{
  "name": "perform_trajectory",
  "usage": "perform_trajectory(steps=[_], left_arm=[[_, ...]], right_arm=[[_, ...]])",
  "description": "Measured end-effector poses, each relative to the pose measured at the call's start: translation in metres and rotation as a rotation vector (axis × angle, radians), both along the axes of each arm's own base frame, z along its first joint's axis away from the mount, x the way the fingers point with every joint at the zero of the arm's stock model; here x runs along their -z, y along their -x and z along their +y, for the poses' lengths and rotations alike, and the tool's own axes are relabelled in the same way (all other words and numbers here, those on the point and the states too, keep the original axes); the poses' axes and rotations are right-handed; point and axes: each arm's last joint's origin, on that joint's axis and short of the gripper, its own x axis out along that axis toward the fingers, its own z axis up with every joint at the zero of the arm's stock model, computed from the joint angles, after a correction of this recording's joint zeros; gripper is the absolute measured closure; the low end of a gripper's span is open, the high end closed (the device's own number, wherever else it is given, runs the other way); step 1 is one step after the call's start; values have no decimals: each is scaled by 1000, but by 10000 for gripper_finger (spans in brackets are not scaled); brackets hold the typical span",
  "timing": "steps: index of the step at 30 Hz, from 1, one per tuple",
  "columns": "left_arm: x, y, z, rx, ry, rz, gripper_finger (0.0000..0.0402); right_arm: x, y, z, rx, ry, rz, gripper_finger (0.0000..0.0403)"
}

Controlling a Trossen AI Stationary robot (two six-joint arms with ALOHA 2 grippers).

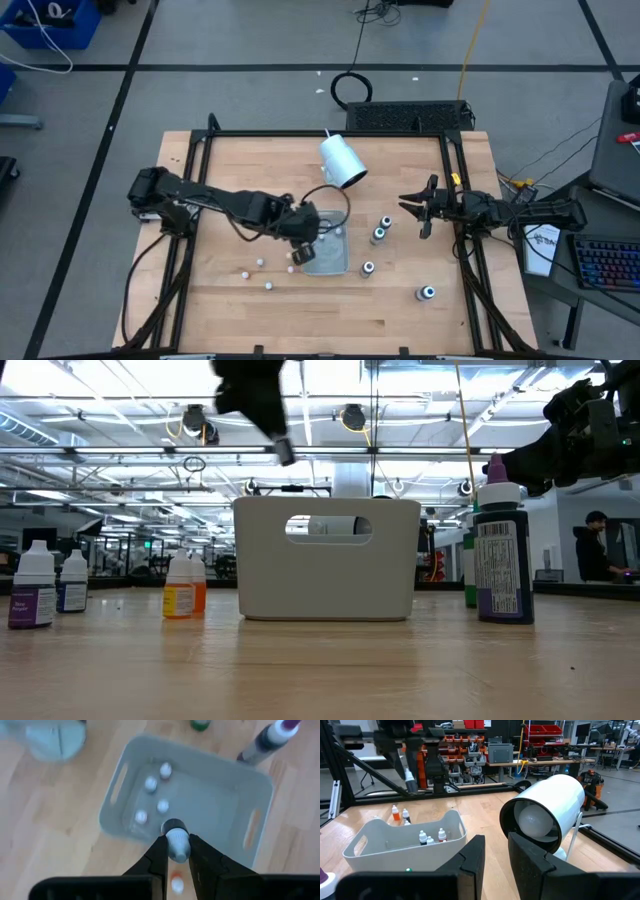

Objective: Pick & Place food coloring
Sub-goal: Put the small black food coloring bottle into the gray bin

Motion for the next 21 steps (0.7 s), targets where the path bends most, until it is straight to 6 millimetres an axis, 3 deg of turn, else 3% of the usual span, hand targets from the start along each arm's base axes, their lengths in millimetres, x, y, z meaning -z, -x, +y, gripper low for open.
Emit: perform_trajectory(steps=[4,11,21], left_arm=[[6,-26,2,76,-18,19,346],[43,-70,-2,218,-15,103,346],[82,-91,2,202,-8,193,346]], right_arm=[[0,0,0,0,0,0,325],[0,0,0,0,0,0,325],[0,0,0,0,0,0,325]])
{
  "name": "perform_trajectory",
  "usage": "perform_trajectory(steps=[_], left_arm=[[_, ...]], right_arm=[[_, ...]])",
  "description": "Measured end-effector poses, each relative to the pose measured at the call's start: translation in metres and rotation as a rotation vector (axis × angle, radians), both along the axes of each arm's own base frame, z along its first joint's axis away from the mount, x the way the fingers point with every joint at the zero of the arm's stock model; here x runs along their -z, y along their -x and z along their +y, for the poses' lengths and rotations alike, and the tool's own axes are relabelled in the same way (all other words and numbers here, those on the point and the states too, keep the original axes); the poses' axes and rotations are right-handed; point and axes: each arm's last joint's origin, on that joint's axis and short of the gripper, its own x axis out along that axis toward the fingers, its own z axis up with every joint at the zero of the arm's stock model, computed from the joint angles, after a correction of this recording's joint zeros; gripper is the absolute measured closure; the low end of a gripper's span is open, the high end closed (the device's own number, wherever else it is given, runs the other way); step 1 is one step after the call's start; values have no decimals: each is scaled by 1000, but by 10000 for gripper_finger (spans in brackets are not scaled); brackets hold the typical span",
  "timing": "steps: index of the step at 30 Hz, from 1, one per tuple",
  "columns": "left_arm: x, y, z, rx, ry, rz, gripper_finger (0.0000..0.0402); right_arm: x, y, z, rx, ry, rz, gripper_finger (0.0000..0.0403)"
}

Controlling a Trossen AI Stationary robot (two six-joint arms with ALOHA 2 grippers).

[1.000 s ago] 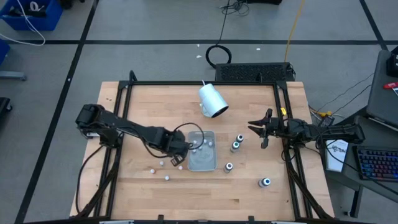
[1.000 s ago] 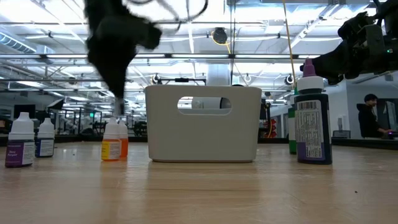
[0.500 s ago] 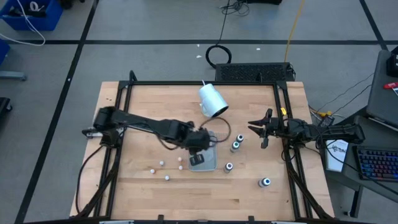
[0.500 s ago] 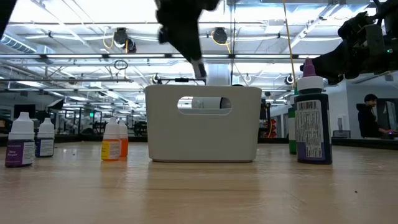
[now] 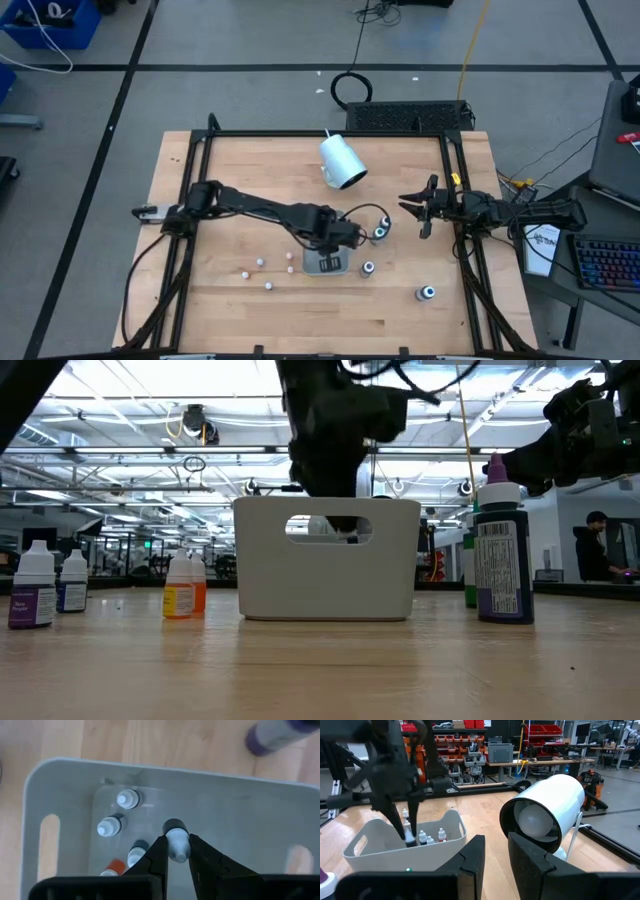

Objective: Pick & Place food coloring
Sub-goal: Put the small black food coloring bottle into the gray bin

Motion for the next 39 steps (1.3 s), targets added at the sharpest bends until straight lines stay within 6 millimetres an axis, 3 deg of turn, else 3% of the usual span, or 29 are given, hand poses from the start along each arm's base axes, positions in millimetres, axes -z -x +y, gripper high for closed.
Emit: perform_trajectory(steps=[9,39], left_arm=[[31,-9,2,-36,-17,47,346],[44,-7,12,-113,2,64,346]], right_arm=[[0,0,0,0,0,0,325],[0,0,0,0,0,2,325]])
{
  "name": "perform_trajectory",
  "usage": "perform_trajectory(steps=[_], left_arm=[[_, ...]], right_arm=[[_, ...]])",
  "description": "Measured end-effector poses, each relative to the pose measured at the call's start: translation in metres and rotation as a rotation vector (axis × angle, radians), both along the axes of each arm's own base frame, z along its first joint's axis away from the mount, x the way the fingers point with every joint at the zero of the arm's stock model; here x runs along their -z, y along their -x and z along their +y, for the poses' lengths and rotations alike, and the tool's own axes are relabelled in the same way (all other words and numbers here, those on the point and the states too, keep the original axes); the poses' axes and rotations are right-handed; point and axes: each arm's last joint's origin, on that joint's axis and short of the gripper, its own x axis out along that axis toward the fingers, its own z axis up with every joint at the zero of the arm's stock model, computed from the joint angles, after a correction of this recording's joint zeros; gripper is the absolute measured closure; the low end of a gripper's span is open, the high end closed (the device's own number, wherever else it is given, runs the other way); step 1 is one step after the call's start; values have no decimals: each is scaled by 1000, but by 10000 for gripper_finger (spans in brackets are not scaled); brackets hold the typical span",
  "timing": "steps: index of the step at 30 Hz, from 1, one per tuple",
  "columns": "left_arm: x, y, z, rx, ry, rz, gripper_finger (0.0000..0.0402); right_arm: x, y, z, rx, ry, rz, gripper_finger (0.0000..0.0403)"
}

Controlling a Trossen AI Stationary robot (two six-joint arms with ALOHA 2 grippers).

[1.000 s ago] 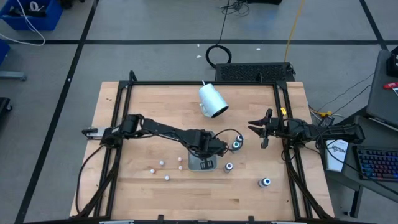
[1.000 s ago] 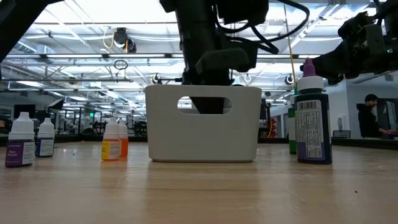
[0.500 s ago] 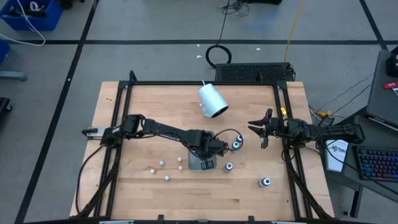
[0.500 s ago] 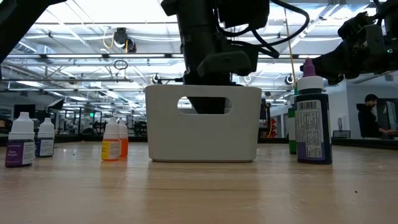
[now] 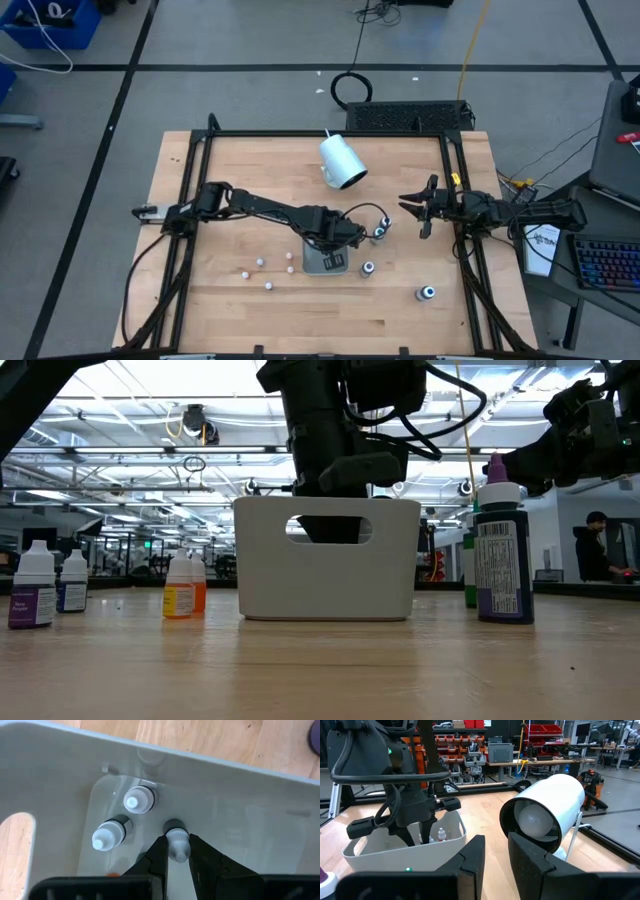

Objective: Pick & Place food coloring
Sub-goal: Put the small black food coloring bottle into the gray bin, then put the top small orange food coloring bottle into the gray bin

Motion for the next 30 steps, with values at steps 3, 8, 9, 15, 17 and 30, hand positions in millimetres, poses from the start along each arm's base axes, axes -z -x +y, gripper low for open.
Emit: perform_trajectory(steps=[3,8,9,15,17,30], left_arm=[[0,-1,-1,9,17,-5,346],[1,-1,-1,8,17,-5,315],[2,-1,-1,7,17,-2,301],[5,0,-1,5,21,7,246],[4,-1,-1,5,21,2,238],[4,-1,-1,16,18,3,246]], right_arm=[[0,0,0,0,0,0,325],[0,0,0,0,0,0,325],[0,0,0,0,0,0,325],[0,0,0,0,0,0,325],[0,0,0,0,0,0,325],[0,0,0,0,0,0,325]])
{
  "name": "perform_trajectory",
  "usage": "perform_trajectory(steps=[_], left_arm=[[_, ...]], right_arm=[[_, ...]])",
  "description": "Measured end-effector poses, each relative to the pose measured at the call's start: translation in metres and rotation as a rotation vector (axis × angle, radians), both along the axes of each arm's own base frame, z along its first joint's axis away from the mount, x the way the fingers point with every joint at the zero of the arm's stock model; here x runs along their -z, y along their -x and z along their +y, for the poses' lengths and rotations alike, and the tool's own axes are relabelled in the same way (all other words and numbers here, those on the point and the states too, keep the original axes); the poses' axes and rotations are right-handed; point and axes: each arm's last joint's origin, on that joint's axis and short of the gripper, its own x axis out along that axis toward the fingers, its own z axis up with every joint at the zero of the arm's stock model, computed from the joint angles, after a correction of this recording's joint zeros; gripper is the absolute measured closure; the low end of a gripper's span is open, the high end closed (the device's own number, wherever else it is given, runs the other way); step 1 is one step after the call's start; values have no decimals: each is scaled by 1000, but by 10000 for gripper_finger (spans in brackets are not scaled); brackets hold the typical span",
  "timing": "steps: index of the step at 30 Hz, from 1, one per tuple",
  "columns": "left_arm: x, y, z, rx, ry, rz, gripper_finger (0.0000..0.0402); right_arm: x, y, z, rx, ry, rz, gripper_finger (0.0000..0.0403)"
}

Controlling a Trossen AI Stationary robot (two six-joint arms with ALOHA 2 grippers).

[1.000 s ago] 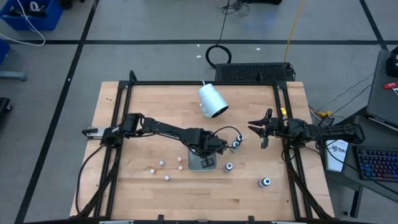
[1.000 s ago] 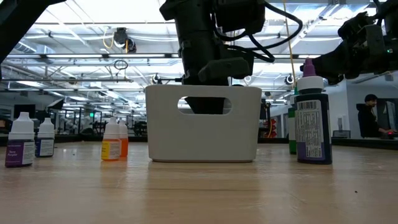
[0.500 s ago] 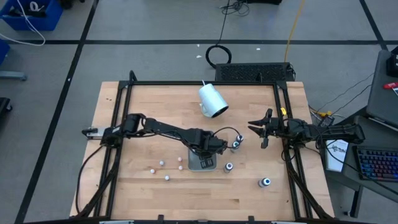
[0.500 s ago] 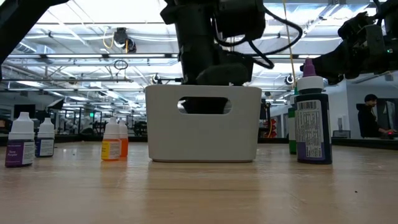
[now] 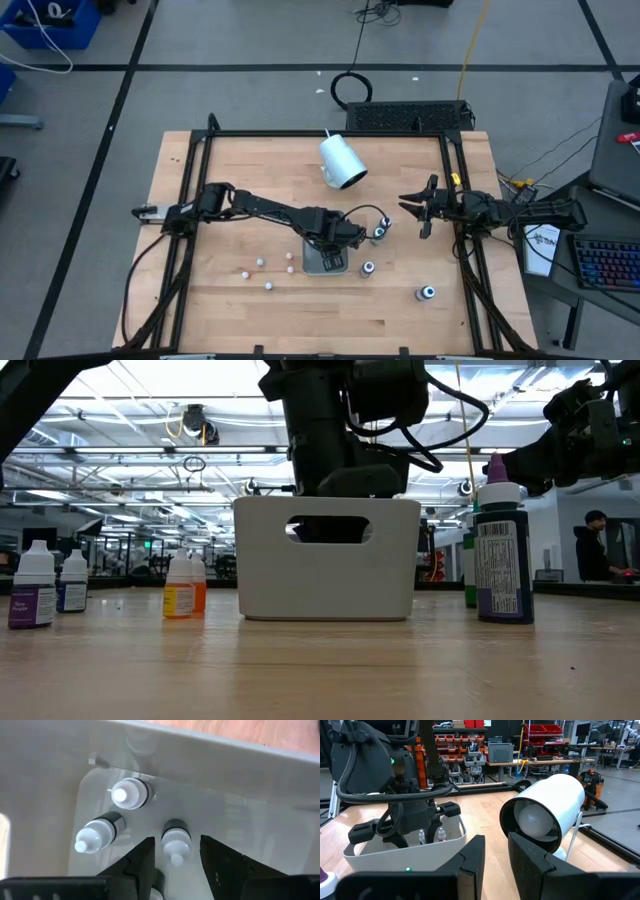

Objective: Pick & Place food coloring
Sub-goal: Put the top small orange food coloring bottle into the gray bin

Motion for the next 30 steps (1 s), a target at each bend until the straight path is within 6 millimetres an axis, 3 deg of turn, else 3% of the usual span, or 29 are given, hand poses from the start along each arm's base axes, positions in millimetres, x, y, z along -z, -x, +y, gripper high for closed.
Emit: perform_trajectory(steps=[16,30], left_arm=[[-15,-8,-2,43,-3,-68,254],[-46,-4,-2,99,-27,11,254]], right_arm=[[0,0,0,0,0,0,325],[0,0,0,0,0,0,325]])
